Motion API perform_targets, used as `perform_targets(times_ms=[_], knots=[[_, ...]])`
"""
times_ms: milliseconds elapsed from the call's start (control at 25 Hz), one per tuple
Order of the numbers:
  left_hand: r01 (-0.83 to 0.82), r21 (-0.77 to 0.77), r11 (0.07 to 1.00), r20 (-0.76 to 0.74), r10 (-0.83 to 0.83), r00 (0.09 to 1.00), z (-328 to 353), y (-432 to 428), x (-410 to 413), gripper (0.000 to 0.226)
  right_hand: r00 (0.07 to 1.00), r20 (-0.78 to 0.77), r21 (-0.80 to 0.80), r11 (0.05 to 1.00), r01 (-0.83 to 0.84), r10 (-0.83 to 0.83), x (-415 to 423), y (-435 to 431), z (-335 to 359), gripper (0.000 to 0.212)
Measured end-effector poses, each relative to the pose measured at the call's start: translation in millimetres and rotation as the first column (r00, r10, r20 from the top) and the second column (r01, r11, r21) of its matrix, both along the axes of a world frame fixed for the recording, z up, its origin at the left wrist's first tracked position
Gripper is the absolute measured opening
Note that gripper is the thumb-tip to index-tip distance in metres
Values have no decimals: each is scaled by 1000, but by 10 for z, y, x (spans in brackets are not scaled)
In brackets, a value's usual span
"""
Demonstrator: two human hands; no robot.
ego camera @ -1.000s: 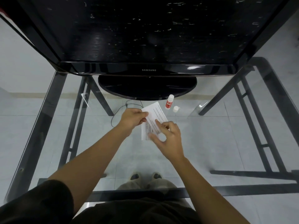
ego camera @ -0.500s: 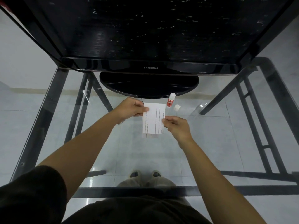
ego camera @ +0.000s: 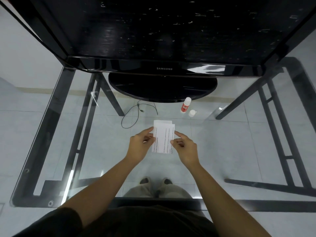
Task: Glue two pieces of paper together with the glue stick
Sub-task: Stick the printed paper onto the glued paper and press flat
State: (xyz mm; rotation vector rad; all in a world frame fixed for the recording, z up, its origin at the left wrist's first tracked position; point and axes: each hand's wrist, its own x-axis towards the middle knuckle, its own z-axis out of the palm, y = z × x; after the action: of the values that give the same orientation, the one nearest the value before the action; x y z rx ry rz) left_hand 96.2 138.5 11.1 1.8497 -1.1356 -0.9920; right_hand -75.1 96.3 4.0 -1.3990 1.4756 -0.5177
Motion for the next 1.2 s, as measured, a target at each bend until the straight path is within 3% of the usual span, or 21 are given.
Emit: perform_targets(times_ms=[360, 640, 800, 1200], knots=[[36, 48, 998, 19, -37, 999, -96, -113, 53, 50, 992, -57, -66, 991, -114, 110, 54, -148, -85, 54], [102, 60, 993, 106, -108, 989, -187, -209, 60, 51, 982, -114, -83, 984, -159, 149, 122, -305, -90, 50], [33, 44, 998, 32, -34, 999, -169, -265, 68, 49, 994, -44, -90, 990, -104, 101, 68, -381, -66, 43], [77, 48, 996, 115, -82, 990, -236, -173, 48, 51, 967, -143, -176, 956, -234, 210, 20, -238, -199, 39]])
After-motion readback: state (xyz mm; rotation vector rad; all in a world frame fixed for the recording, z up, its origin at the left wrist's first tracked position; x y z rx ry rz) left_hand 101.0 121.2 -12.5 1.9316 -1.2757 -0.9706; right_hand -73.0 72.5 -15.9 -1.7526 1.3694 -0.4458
